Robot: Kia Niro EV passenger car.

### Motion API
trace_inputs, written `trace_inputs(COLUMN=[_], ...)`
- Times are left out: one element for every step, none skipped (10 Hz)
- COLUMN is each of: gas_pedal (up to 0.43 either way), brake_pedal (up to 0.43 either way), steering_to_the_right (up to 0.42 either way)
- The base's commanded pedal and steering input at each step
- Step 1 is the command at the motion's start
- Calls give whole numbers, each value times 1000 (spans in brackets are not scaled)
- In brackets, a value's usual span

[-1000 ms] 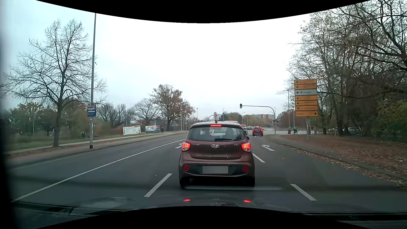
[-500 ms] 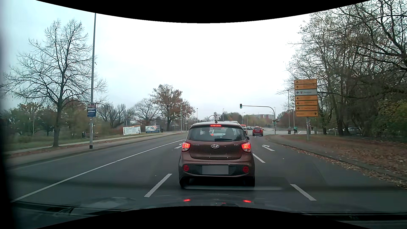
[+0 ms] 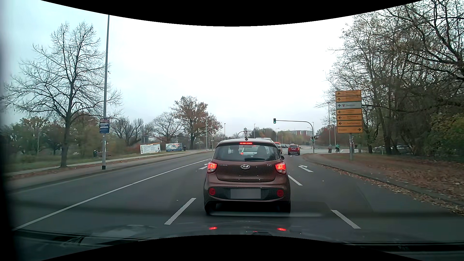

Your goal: Follow the waypoints while adhering to traffic rules and regulations

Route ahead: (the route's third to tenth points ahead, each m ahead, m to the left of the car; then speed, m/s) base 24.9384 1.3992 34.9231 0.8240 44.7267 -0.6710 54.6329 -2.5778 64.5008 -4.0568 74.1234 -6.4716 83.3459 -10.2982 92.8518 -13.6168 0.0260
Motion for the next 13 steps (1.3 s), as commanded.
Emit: trace_inputs(gas_pedal=[0, 0, 0, 0, 0, 0, 0, 0, 0, 0, 0, 0, 0], brake_pedal=[439, 427, 390, 366, 366, 366, 366, 360, 360, 360, 360, 360, 360], steering_to_the_right=[21, 20, 20, 20, 21, 20, 21, 20, 20, 20, 21, 20, 20])
